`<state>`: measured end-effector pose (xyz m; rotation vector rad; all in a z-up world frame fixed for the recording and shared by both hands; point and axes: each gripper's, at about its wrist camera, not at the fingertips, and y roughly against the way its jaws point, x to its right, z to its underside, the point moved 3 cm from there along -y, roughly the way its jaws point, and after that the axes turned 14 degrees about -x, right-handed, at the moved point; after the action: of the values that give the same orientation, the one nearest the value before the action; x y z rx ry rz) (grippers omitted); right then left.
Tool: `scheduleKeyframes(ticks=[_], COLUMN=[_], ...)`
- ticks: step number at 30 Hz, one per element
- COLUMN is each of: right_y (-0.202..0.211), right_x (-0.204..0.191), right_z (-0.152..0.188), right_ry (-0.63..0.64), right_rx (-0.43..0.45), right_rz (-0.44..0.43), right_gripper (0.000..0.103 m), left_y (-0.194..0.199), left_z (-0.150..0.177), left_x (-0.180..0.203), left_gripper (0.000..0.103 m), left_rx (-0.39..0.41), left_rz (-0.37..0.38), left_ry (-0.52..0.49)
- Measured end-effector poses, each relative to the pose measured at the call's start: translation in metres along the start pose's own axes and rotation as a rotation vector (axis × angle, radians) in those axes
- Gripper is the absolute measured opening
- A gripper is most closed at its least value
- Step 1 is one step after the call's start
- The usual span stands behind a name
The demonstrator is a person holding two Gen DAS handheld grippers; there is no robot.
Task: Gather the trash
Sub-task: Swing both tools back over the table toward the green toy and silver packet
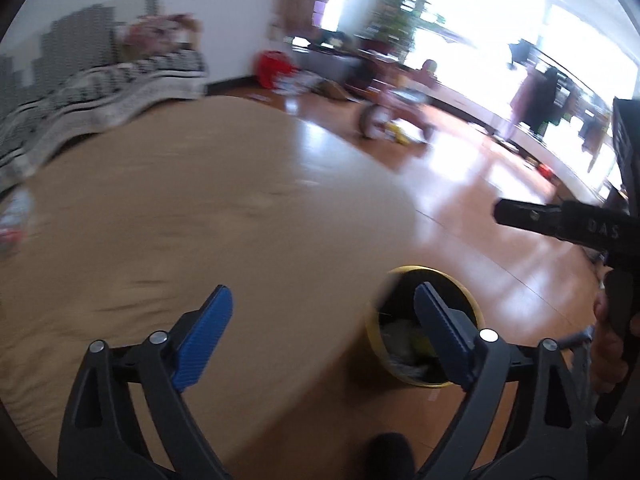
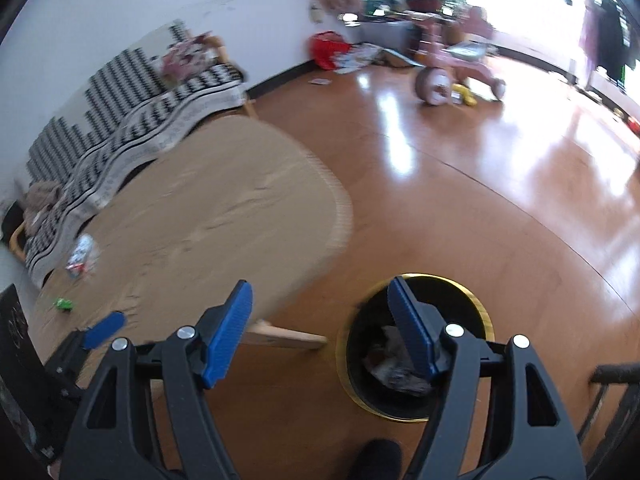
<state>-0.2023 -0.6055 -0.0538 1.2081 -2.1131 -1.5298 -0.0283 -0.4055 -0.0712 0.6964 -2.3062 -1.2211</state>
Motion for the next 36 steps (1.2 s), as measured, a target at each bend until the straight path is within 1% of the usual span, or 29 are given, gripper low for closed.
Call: scheduleKeyframes(ticks=[4, 6, 7, 10, 13, 15, 18, 21, 25, 29, 31, 34, 36], right_y=[-0.010, -0.016, -0.017, -0.031, -0.044, -0.053, -0.066, -0.077, -0.100, -0.118, -0.126, -0.138, -0.146], right_x=[-0.070, -0.112, -0.127, -0.189, -0.241, -0.270, -0.310, -0.338, -0.369, -0.389, -0.399, -0.419, -0.435], right_z=[-0.005, -0.005, -0.005, -0.002, 0.001, 0.003, 0.008, 0.010, 0.008, 0.008, 0.005, -0.002, -0.007], right_ry=[0.091, 0.151, 0.170, 0.253, 0.312, 0.336, 0.366, 0.373, 0.356, 0.407, 0.436, 0.512, 0.594], right_rx=[0.001, 0.000, -0.002, -0.019, -0.040, -0.052, -0.075, -0.089, -0.113, -0.115, -0.113, -0.105, -0.071], right_rz=[-0.064, -0.096, -0.106, -0.146, -0.177, -0.195, -0.231, -0.253, -0.294, -0.276, -0.273, -0.272, -0.240], right_gripper=[0.072, 0.073, 0.074, 0.074, 0.074, 0.074, 0.074, 0.074, 0.074, 0.074, 0.074, 0.074, 0.074], left_y=[0.038, 0.058, 0.067, 0.095, 0.114, 0.124, 0.129, 0.125, 0.108, 0.086, 0.074, 0.063, 0.058], left_z=[0.012, 0.022, 0.027, 0.050, 0.065, 0.075, 0.081, 0.086, 0.081, 0.071, 0.068, 0.063, 0.060], left_x=[-0.075, -0.124, -0.145, -0.213, -0.257, -0.281, -0.302, -0.311, -0.320, -0.338, -0.350, -0.363, -0.368], left_gripper=[0.093, 0.094, 0.094, 0.094, 0.094, 0.094, 0.094, 0.094, 0.094, 0.094, 0.094, 0.094, 0.094], left_rx=[0.038, 0.052, 0.056, 0.066, 0.080, 0.081, 0.081, 0.071, 0.048, 0.031, 0.017, 0.016, 0.021], left_rz=[-0.119, -0.180, -0.198, -0.247, -0.299, -0.319, -0.330, -0.339, -0.344, -0.344, -0.341, -0.308, -0.289], left_ry=[0.108, 0.202, 0.248, 0.405, 0.502, 0.552, 0.593, 0.596, 0.602, 0.620, 0.646, 0.699, 0.718])
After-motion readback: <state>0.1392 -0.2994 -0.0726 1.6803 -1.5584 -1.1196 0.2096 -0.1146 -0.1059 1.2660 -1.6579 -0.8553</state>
